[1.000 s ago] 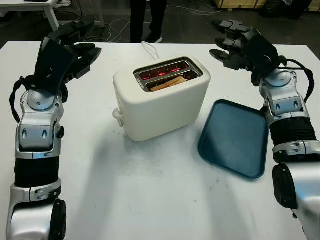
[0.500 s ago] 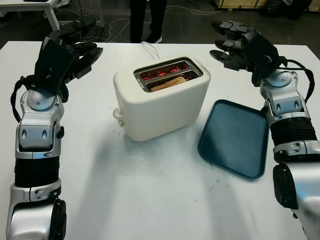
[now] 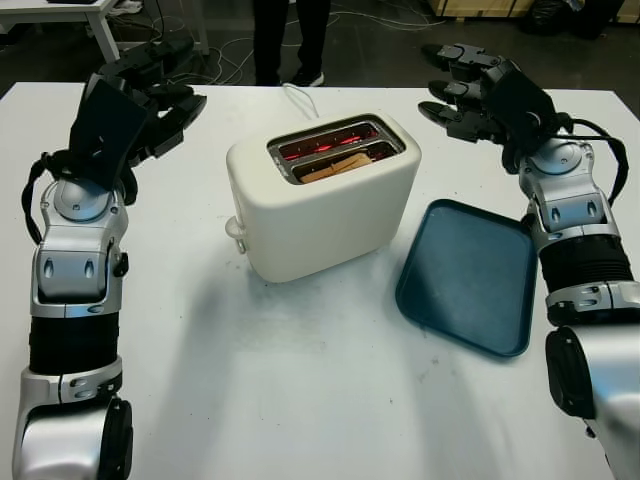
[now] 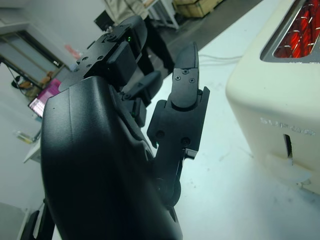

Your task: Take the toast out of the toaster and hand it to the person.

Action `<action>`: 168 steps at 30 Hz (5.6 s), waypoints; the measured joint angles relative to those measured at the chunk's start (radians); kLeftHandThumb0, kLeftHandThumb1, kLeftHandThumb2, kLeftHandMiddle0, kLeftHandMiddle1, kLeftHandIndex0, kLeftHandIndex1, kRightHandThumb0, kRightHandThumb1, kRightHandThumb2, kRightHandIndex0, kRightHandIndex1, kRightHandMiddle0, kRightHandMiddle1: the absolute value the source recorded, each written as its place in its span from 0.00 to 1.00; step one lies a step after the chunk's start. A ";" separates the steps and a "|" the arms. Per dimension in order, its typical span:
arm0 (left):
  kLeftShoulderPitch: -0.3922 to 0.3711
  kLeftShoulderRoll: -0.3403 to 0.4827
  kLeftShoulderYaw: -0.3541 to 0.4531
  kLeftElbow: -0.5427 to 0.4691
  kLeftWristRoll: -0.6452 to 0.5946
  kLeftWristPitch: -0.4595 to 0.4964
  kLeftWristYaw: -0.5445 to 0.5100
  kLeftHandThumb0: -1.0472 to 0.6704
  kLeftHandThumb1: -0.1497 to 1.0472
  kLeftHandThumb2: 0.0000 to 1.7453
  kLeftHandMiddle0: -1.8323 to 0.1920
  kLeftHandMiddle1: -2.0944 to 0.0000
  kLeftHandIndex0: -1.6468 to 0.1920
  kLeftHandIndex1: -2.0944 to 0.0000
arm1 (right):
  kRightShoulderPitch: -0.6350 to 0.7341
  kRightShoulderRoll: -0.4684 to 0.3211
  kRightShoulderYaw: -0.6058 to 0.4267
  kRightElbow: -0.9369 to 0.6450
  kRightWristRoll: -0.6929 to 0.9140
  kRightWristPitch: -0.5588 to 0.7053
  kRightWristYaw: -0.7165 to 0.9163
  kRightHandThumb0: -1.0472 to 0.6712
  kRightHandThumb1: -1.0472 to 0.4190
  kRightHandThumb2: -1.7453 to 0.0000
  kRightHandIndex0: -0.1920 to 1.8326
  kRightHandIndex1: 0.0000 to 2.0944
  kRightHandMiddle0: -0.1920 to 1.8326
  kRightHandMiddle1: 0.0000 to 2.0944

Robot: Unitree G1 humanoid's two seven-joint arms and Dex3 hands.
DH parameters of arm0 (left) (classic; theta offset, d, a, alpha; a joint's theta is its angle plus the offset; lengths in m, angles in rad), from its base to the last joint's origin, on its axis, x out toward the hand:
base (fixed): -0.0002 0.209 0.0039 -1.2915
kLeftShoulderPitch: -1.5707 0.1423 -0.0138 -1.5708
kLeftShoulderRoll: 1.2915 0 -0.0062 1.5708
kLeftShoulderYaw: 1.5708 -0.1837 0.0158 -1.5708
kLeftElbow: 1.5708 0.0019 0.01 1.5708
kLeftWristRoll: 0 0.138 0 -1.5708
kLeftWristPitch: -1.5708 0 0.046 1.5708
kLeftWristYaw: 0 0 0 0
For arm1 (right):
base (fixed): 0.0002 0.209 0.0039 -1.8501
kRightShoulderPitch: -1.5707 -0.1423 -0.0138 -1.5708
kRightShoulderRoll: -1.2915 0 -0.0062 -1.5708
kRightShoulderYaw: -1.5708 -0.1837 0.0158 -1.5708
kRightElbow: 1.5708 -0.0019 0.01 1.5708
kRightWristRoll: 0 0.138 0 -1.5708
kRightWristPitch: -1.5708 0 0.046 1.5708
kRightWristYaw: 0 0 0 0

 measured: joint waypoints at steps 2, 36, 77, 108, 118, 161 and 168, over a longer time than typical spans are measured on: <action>0.000 0.000 0.000 0.000 0.000 0.000 0.000 0.46 0.89 0.13 0.77 0.61 0.57 0.98 | 0.000 0.000 -0.004 0.000 0.002 0.000 0.000 0.49 0.09 0.84 0.30 0.00 0.30 0.00; 0.000 -0.001 0.000 0.007 0.000 -0.014 0.001 0.46 0.89 0.12 0.77 0.60 0.57 0.97 | 0.000 0.000 -0.001 -0.003 0.003 0.007 0.006 0.49 0.09 0.84 0.37 0.03 0.31 0.01; 0.000 -0.004 0.000 0.013 0.000 -0.014 0.000 0.46 0.89 0.13 0.78 0.57 0.58 0.96 | 0.000 0.000 0.005 -0.029 0.001 0.029 0.007 0.48 0.09 0.84 0.31 0.00 0.31 0.00; 0.000 -0.006 0.000 0.014 -0.002 -0.013 0.000 0.46 0.89 0.14 0.79 0.57 0.59 0.96 | -0.170 -0.020 0.048 0.038 -0.035 -0.143 0.055 0.29 0.21 1.00 0.58 0.12 0.57 0.07; 0.000 -0.006 0.002 0.014 -0.028 -0.008 0.000 0.47 0.89 0.13 0.80 0.58 0.59 0.96 | -0.180 0.003 0.183 -0.187 -0.139 -0.107 0.140 0.31 0.25 1.00 0.50 0.36 0.57 0.06; 0.000 -0.012 0.000 0.013 -0.022 -0.009 0.007 0.46 0.89 0.12 0.77 0.53 0.58 0.92 | -0.188 -0.005 0.389 -0.150 -0.428 -0.213 0.228 0.44 0.23 1.00 0.52 0.41 0.63 0.04; 0.000 -0.012 0.000 0.012 -0.021 -0.009 0.007 0.47 0.89 0.12 0.77 0.54 0.58 0.92 | -0.189 0.007 0.389 -0.153 -0.426 -0.194 0.263 0.46 0.21 1.00 0.52 0.59 0.67 0.07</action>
